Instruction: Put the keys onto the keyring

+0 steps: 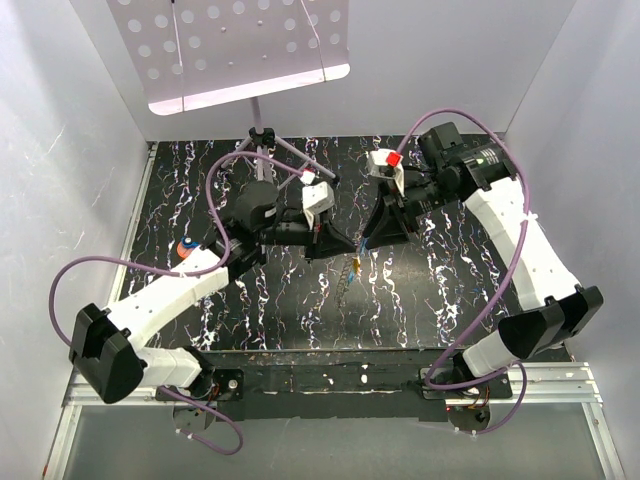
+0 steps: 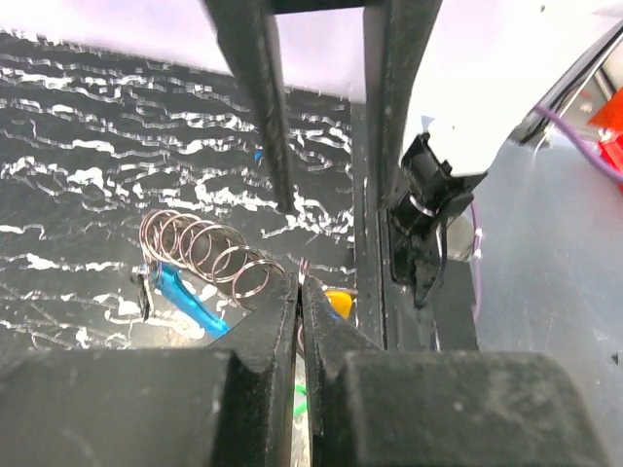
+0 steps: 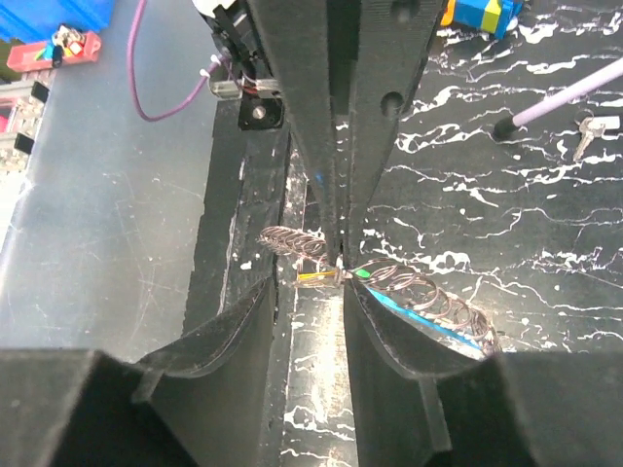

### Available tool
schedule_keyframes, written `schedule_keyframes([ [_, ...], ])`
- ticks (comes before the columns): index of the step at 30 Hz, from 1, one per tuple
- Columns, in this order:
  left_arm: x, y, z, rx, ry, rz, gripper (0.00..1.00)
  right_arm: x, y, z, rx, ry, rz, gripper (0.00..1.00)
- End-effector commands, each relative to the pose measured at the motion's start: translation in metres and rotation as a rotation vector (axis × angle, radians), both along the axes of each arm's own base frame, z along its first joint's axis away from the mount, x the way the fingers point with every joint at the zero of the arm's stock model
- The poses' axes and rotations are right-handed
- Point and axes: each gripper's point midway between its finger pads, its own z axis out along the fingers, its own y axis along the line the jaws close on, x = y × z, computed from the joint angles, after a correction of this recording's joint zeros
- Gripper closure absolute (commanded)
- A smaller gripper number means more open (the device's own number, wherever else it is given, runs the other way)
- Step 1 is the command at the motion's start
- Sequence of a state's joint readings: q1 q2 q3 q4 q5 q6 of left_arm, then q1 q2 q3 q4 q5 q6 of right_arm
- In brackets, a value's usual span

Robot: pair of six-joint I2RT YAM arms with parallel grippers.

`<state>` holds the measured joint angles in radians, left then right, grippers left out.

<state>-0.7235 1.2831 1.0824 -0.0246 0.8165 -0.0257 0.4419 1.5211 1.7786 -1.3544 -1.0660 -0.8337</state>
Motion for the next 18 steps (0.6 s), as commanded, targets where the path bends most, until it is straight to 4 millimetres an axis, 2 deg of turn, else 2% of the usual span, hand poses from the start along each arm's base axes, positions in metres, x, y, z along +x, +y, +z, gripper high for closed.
schedule_keyframes([
  [1, -0.016, 0.009, 0.078, -0.312, -0.101, -0.011, 1.0, -0.033, -0.009, 0.035, 0.07, 0.068, 0.005, 0.57],
  [6, -0.015, 0.013, 0.095, -0.45, -0.07, 0.02, 1.0, -0.024, -0.006, 0.035, 0.088, 0.114, -0.04, 0.59],
  [11, -0.007, 0.017, 0.098, -0.505, -0.037, 0.081, 1.0, -0.017, -0.006, 0.041, 0.118, 0.144, -0.073, 0.63],
  [14, -0.005, 0.017, 0.097, -0.519, -0.019, 0.09, 1.0, -0.015, -0.004, 0.044, 0.133, 0.155, -0.079, 0.67],
  [18, -0.003, 0.014, 0.096, -0.53, 0.003, 0.09, 1.0, -0.014, -0.001, 0.049, 0.156, 0.191, -0.063, 0.77],
])
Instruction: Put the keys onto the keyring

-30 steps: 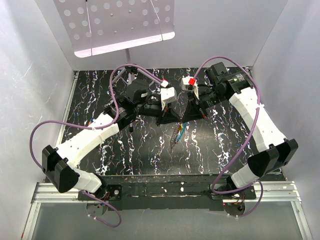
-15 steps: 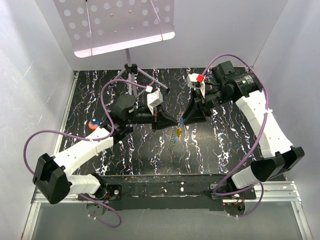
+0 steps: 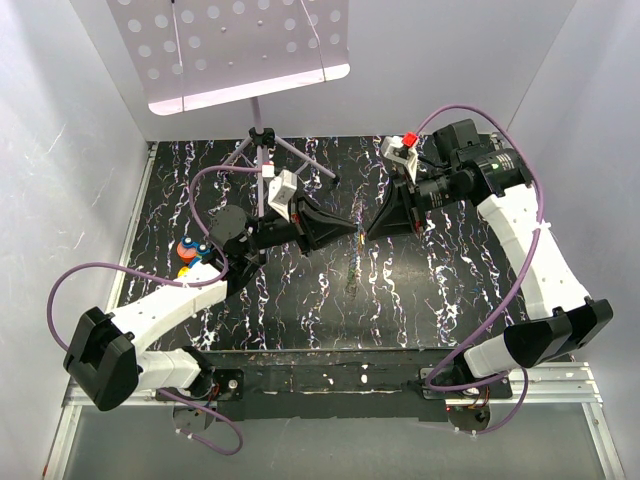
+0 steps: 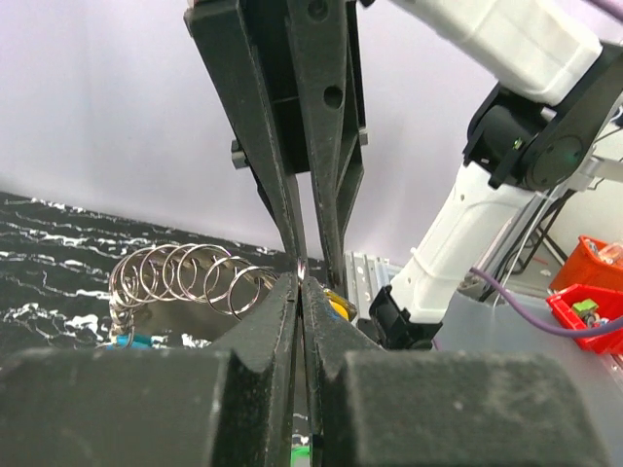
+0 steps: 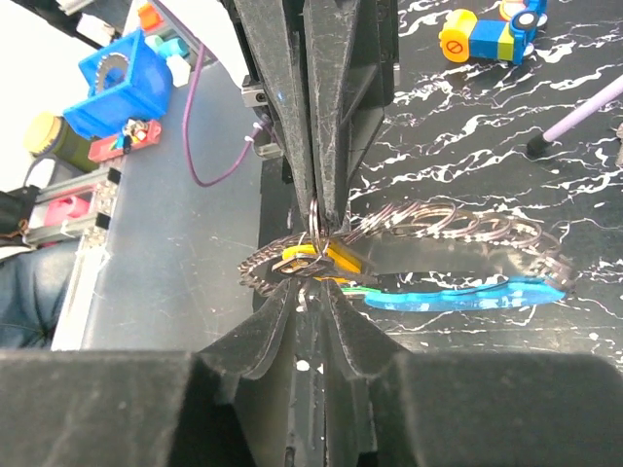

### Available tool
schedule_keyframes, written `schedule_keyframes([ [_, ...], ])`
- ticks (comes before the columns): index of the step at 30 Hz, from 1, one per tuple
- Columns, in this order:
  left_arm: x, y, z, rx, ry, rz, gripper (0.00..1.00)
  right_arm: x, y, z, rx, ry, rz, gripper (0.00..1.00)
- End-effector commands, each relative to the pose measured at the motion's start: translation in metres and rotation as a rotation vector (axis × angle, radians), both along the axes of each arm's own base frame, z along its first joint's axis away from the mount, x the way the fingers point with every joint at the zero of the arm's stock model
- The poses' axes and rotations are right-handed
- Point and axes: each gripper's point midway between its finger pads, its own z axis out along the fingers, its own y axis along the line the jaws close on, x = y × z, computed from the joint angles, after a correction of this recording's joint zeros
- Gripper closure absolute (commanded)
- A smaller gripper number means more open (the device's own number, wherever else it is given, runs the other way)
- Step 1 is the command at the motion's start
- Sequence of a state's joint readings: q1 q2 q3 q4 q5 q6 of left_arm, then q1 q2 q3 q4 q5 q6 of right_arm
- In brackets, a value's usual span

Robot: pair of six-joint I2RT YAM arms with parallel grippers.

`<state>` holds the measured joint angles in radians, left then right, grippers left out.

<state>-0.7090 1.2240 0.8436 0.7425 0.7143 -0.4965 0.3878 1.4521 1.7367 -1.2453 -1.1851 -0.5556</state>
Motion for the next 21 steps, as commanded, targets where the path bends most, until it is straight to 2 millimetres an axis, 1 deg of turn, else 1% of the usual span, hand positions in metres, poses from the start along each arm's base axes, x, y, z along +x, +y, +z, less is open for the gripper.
schedule_keyframes([
  [1, -0.001, 0.007, 0.027, -0.099, -0.03, 0.024, 1.0, -0.004, 0.004, 0.019, 0.071, 0.018, 0.024, 0.78],
  [3, 0.0, 0.007, 0.027, -0.1, -0.028, 0.028, 1.0, -0.002, 0.004, 0.018, 0.067, 0.019, 0.017, 0.79],
  [6, 0.001, 0.007, 0.025, -0.095, -0.023, 0.032, 1.0, -0.003, 0.004, 0.023, 0.07, 0.003, 0.015, 0.78],
  [11, 0.003, 0.008, 0.024, -0.085, -0.032, 0.046, 1.0, -0.004, 0.001, 0.031, 0.078, -0.021, -0.002, 0.71],
  [12, 0.001, 0.008, 0.024, -0.085, -0.036, 0.044, 1.0, -0.004, 0.0, 0.033, 0.08, -0.023, -0.007, 0.67],
  [14, 0.003, 0.008, 0.022, -0.082, -0.036, 0.047, 1.0, -0.004, 0.001, 0.036, 0.089, -0.024, -0.011, 0.66],
  [16, 0.002, 0.008, 0.024, -0.087, -0.041, 0.043, 1.0, 0.0, 0.003, 0.036, 0.088, 0.008, -0.022, 0.65],
  [17, 0.001, 0.008, 0.023, -0.088, -0.04, 0.042, 1.0, 0.001, 0.004, 0.037, 0.093, 0.01, -0.021, 0.62],
  [21, 0.001, 0.009, 0.025, -0.097, -0.049, 0.05, 1.0, 0.005, 0.007, 0.036, 0.094, 0.074, -0.034, 0.59],
])
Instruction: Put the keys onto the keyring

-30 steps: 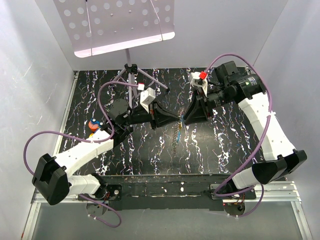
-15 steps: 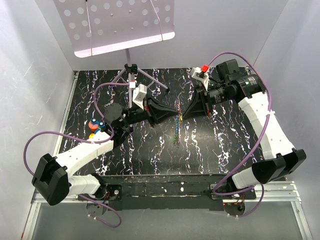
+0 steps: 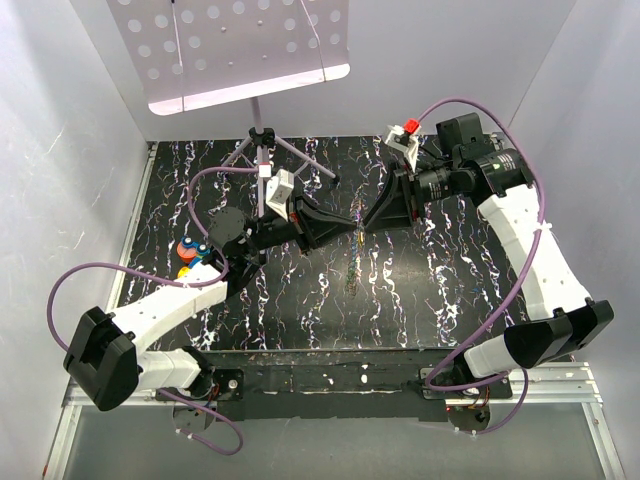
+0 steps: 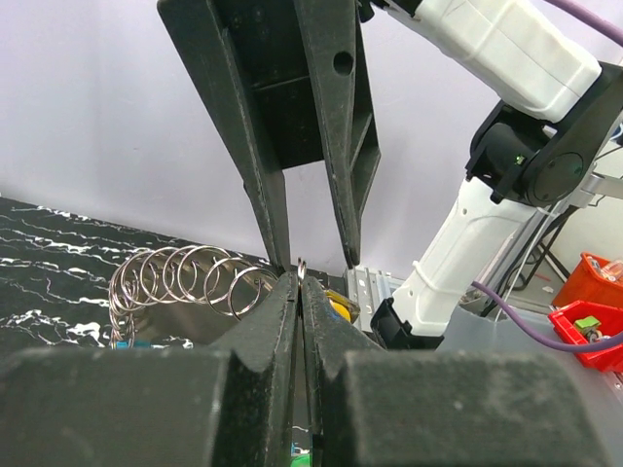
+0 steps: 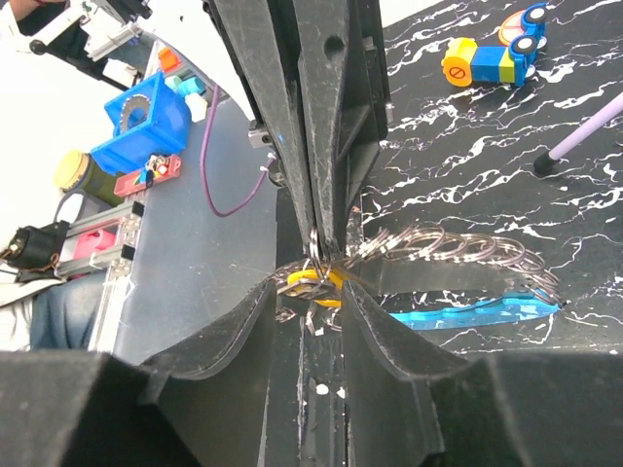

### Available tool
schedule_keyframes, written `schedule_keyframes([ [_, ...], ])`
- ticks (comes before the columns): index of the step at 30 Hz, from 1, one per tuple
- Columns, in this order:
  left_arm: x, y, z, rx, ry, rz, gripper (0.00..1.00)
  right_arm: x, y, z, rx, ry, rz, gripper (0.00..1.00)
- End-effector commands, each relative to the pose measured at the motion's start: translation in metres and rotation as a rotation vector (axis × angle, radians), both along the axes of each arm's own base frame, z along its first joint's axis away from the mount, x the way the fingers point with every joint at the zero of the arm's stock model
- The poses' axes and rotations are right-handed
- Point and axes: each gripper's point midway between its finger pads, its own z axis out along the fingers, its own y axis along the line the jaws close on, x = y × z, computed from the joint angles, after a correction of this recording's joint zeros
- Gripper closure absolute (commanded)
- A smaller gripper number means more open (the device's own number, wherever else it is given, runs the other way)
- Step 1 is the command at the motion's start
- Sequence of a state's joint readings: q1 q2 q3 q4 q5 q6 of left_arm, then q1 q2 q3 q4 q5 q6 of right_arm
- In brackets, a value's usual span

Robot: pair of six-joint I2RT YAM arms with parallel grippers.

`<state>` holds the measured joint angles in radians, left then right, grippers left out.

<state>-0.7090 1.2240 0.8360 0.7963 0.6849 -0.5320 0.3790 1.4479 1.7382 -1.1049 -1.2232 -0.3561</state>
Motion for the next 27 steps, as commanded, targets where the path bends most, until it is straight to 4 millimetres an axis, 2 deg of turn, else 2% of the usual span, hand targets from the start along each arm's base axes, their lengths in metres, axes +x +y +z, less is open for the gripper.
schedule_keyframes([
  [1, 0.0, 0.007, 0.015, -0.052, -0.052, 0.039, 1.0, -0.002, 0.002, 0.018, 0.051, 0.017, -0.004, 0.58],
  [11, 0.002, 0.011, 0.019, -0.074, -0.061, 0.067, 1.0, 0.006, 0.003, 0.003, 0.014, 0.052, -0.051, 0.63],
  [27, 0.003, 0.011, 0.019, -0.086, -0.062, 0.072, 1.0, 0.007, 0.006, -0.006, 0.01, 0.108, -0.039, 0.86],
])
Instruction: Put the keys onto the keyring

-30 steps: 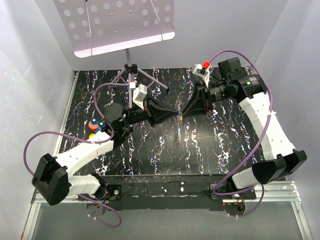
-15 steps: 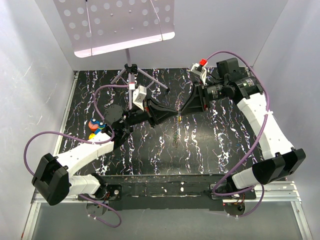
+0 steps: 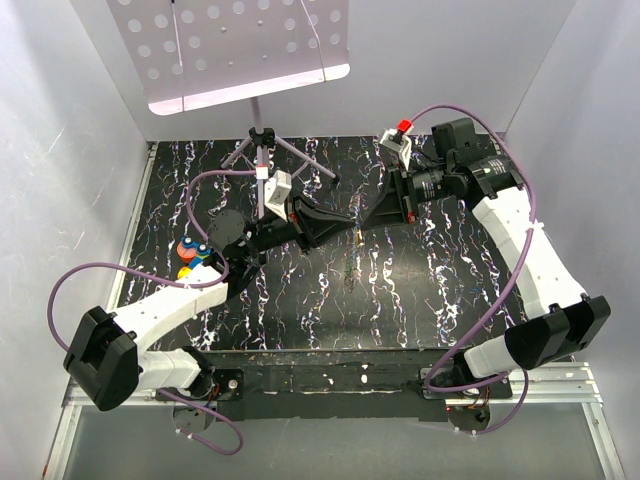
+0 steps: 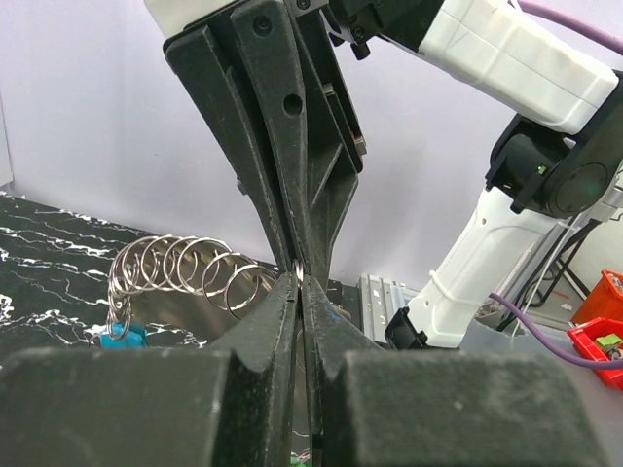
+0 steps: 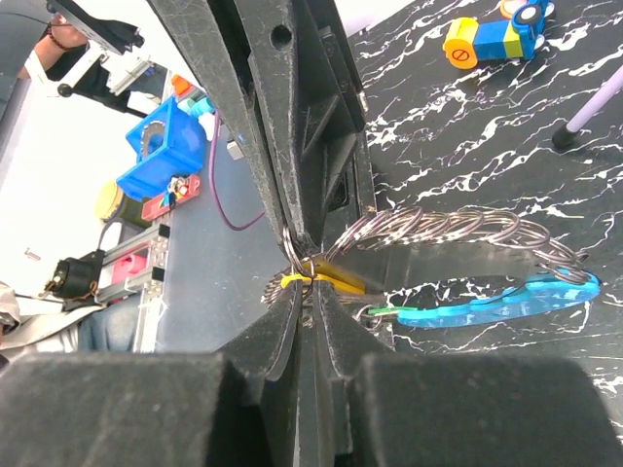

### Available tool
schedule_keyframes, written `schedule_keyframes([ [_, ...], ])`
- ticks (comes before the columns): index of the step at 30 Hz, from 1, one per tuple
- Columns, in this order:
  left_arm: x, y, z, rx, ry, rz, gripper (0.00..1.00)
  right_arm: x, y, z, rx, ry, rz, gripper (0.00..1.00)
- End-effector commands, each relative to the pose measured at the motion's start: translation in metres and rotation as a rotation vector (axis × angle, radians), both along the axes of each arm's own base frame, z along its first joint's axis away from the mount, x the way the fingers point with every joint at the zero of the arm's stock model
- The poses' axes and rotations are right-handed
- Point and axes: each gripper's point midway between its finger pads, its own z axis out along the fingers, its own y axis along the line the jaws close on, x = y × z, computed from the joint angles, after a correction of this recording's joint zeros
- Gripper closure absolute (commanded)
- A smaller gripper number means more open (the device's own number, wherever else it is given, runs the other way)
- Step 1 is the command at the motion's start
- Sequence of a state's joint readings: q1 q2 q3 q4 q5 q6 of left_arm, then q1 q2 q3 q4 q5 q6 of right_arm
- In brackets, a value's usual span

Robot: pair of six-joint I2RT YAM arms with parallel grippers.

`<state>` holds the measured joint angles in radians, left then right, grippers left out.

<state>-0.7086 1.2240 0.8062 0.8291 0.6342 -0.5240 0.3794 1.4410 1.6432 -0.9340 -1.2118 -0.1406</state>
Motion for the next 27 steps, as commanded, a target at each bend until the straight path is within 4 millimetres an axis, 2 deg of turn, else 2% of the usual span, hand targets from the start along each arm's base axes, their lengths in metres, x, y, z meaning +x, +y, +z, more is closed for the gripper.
schedule_keyframes([
  [1, -0.005, 0.009, 0.024, -0.072, -0.068, 0.026, 1.0, -0.006, 0.0, 0.006, 0.03, -0.015, 0.017, 0.88],
  [9, -0.007, 0.012, 0.03, -0.108, -0.071, 0.018, 1.0, -0.005, 0.003, 0.006, 0.051, 0.021, 0.039, 0.92],
  [23, -0.007, 0.02, 0.039, -0.234, -0.02, 0.014, 1.0, -0.002, 0.007, 0.013, 0.078, 0.047, 0.061, 0.91],
  [27, -0.005, 0.017, 0.034, -0.225, -0.014, 0.018, 1.0, -0.003, 0.007, 0.016, 0.096, 0.049, 0.075, 0.9],
])
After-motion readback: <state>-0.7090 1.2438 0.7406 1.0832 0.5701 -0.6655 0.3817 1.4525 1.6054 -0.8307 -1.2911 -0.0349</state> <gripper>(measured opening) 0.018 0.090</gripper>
